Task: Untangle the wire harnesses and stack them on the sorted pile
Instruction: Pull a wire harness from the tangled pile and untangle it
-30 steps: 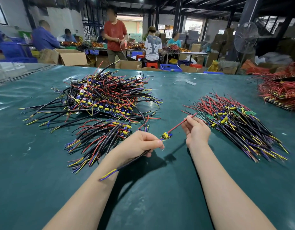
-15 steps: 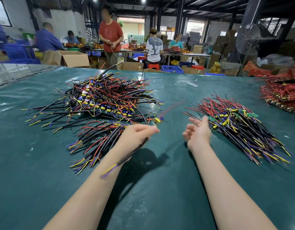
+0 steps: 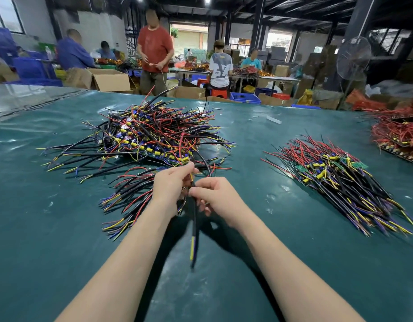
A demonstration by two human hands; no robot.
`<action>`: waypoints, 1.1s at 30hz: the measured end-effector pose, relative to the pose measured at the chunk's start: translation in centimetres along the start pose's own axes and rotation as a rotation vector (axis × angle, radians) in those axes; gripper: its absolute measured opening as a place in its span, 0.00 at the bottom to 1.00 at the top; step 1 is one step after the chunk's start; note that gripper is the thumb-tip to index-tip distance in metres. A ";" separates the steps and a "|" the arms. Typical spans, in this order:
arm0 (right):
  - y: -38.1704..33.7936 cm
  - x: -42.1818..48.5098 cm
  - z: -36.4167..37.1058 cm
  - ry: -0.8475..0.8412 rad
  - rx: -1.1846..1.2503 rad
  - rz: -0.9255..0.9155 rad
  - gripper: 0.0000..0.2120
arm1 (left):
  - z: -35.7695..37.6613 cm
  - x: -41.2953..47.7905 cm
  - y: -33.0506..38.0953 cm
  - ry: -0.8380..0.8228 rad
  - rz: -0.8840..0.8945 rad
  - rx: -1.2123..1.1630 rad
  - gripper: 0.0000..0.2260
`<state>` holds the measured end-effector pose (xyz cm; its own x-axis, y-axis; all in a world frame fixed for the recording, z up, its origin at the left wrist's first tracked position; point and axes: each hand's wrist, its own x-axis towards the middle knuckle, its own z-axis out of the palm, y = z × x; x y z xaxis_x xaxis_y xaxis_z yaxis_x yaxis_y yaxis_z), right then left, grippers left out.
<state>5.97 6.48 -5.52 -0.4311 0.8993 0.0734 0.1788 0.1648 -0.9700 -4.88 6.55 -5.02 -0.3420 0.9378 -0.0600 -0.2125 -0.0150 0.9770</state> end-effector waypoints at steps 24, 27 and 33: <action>0.8 0.0 -0.8 -0.067 0.304 -0.015 0.14 | -0.4 -0.3 0.5 -0.129 0.013 -0.100 0.07; 0.3 0.2 -0.3 -0.084 0.468 0.055 0.14 | -1.0 -0.1 0.8 -0.123 0.017 -0.135 0.07; 0.4 0.0 -1.2 -0.158 0.289 0.162 0.13 | -1.4 0.5 1.1 0.060 0.075 -0.190 0.08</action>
<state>7.10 7.06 -5.61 -0.5529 0.8270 -0.1018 0.0088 -0.1163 -0.9932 -6.52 6.49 -4.24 -0.4157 0.9095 -0.0058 -0.3512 -0.1546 0.9234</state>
